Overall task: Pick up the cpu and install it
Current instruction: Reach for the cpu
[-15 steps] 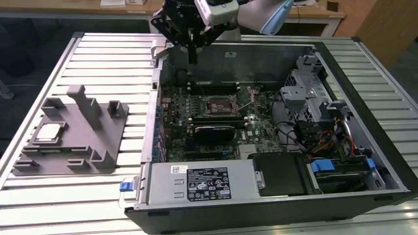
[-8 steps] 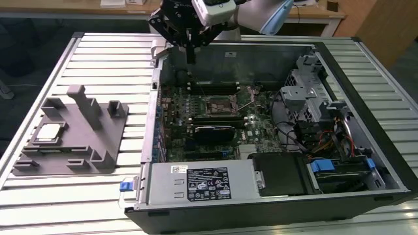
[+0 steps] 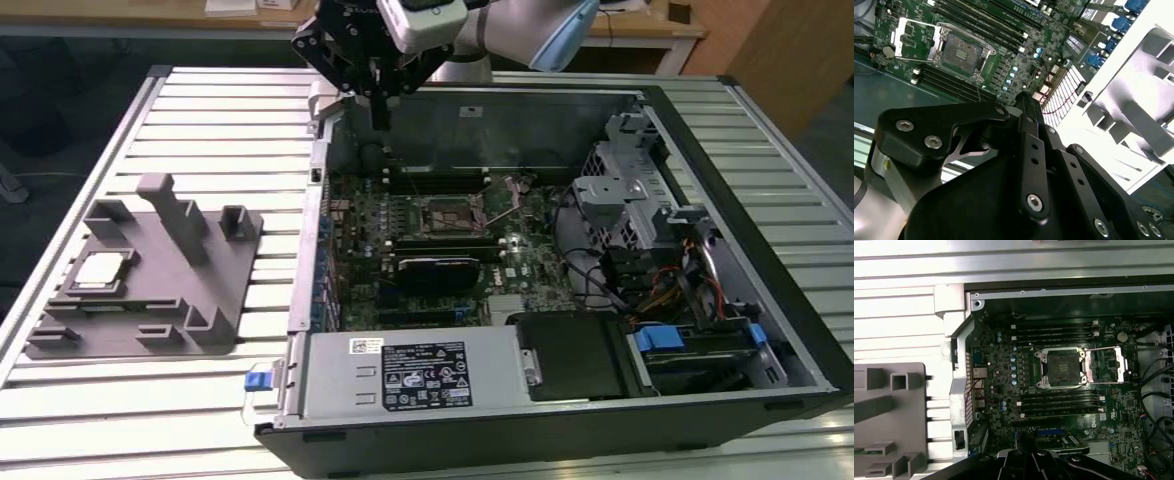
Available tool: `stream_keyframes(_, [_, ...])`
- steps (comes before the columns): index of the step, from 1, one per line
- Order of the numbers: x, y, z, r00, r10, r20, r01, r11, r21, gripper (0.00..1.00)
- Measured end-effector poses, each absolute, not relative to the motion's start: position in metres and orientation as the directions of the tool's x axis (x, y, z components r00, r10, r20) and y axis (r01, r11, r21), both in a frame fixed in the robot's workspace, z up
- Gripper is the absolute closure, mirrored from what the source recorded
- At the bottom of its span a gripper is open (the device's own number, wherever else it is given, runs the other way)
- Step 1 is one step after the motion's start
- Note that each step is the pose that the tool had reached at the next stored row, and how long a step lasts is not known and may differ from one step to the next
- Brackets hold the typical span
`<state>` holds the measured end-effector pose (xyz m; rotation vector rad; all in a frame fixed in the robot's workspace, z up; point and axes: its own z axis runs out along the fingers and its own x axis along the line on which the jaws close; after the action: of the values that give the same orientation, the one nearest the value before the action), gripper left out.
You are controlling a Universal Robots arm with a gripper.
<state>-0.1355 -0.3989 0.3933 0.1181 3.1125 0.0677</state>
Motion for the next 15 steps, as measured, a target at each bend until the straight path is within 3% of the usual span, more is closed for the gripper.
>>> stream_keyframes(15, [-0.155,-0.399,0.393,-0.997,0.076,-0.024,0.075,0.996,0.044,0.89])
